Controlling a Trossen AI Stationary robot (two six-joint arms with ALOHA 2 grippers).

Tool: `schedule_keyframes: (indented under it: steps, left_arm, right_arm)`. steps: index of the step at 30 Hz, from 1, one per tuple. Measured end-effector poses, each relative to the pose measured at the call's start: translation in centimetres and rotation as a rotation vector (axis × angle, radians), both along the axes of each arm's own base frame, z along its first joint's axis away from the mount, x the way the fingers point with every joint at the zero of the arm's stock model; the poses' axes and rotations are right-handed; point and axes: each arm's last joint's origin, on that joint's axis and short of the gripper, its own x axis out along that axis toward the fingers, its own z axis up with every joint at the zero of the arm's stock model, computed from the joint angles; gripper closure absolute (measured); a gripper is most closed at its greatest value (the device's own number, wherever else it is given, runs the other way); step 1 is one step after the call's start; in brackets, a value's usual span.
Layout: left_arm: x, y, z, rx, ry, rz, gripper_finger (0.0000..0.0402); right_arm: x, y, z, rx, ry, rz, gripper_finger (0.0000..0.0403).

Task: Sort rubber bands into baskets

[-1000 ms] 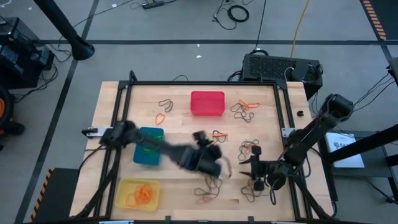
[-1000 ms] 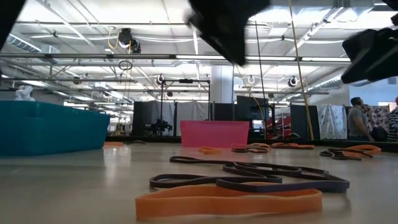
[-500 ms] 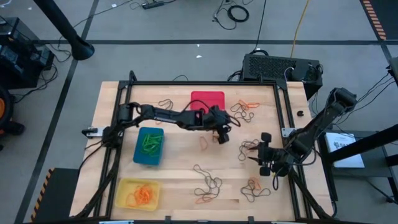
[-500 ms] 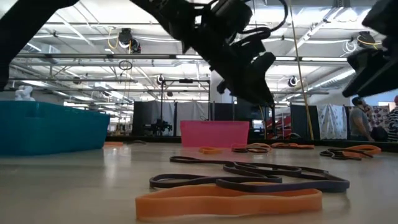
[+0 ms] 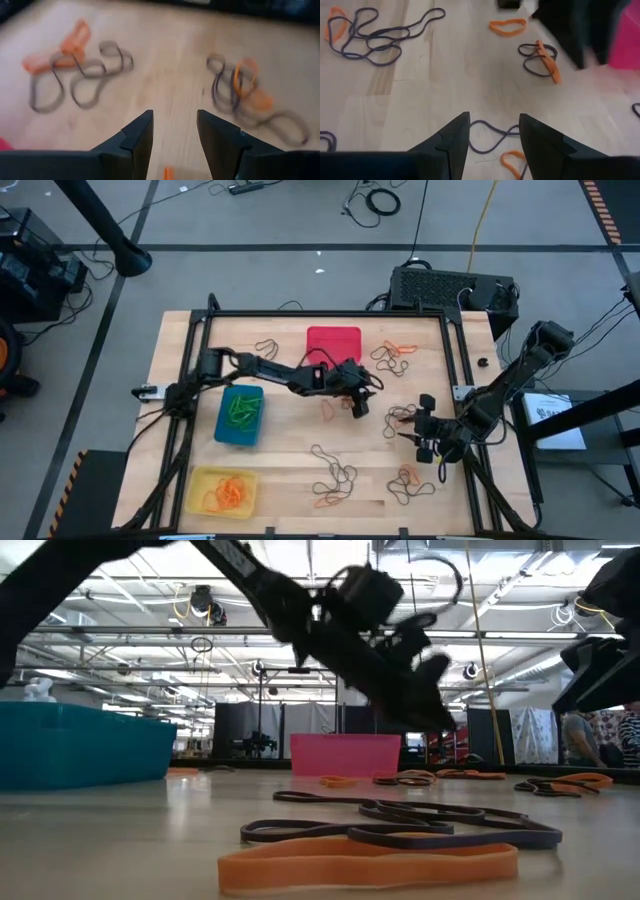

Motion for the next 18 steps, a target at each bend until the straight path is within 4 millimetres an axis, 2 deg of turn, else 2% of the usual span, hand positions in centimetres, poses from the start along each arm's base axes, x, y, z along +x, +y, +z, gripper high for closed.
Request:
schedule_keyframes:
  steps: [3,7,13,18]
  left_arm:
    - [0.0,0.0,-1.5,0.013,0.040,-0.003,0.0243]
    - [0.1,0.1,-1.3,0.016,0.026,0.002,0.0243]
    - [-0.5,0.1,-2.1,0.012,0.134,-0.001,0.0243]
    - [-0.5,0.1,-2.2,0.010,0.140,0.001,0.0243]
  right_arm:
    - [0.0,0.0,0.0,0.023,0.001,-0.010,0.0239]
    - [-0.2,0.3,-0.1,0.044,0.013,0.013,0.0239]
    - [-0.4,0.6,0.0,0.047,0.008,0.035,0.0239]
    - [-0.4,0.6,0.0,0.048,0.003,0.032,0.0239]
